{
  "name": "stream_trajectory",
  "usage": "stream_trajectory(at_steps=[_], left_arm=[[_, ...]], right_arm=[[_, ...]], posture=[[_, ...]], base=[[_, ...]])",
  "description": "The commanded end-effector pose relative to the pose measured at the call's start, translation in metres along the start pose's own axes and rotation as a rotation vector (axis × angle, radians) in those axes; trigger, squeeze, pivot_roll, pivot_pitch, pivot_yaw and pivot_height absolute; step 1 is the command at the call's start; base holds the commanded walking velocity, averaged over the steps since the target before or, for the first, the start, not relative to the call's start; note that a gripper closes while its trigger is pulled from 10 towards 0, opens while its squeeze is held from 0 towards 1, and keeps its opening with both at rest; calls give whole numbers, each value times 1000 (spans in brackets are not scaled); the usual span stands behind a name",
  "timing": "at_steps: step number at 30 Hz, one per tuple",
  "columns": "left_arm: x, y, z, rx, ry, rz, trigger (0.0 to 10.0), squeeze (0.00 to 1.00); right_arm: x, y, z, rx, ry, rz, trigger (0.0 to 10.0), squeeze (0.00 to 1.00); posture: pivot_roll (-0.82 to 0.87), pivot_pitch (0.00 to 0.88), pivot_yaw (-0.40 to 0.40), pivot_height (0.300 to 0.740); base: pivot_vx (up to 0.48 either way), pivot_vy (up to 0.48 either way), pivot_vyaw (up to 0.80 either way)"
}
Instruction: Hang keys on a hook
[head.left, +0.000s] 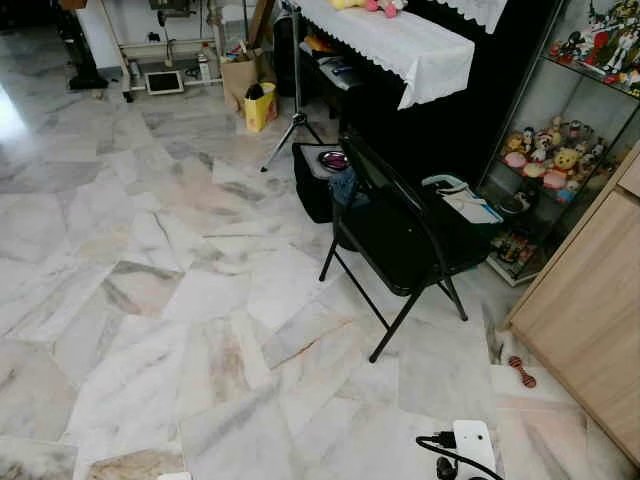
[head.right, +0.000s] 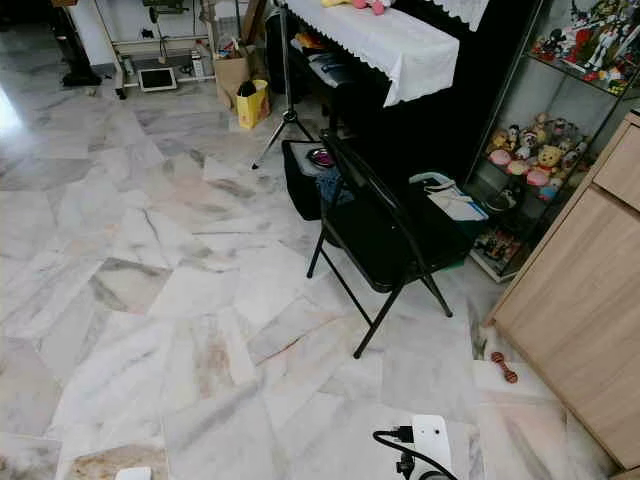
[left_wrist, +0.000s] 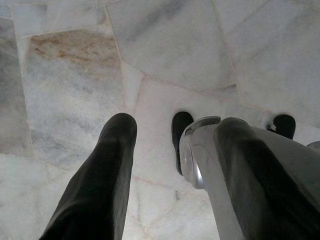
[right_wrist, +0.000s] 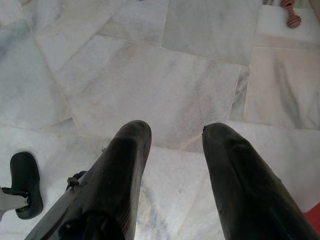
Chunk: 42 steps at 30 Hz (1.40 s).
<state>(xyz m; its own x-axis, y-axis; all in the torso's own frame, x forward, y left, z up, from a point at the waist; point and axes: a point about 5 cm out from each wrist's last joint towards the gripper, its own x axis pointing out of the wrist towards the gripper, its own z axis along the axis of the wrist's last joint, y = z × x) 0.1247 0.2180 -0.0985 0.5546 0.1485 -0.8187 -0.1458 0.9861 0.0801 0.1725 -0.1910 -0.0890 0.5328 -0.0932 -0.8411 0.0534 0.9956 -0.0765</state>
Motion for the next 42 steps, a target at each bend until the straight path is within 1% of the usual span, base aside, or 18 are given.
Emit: stream_trajectory(at_steps=[1,3,14,21,30,42], left_arm=[[-9,43,-19,103,157,-10,10000,0],[-9,45,-18,124,152,-2,10000,0],[-9,43,-20,121,155,-5,10000,0],[-10,43,-20,116,157,-5,10000,0],[-8,43,-17,109,145,1,10000,0],[-8,44,-16,117,144,-2,10000,0]], right_arm=[[4,-21,59,173,-67,89,10000,0],[4,-18,59,150,-67,108,10000,0],[4,-19,58,136,-71,116,10000,0],[4,-20,57,144,-72,112,10000,0],[4,-20,62,148,-79,111,10000,0],[4,-20,63,142,-73,111,10000,0]], posture=[[2,0,-18,740],[3,0,-19,740],[5,0,-28,740],[5,0,-31,740],[10,0,-35,740],[7,0,-32,740]], base=[[0,0,0],[0,0,0],[0,0,0],[0,0,0],[0,0,0],[0,0,0]])
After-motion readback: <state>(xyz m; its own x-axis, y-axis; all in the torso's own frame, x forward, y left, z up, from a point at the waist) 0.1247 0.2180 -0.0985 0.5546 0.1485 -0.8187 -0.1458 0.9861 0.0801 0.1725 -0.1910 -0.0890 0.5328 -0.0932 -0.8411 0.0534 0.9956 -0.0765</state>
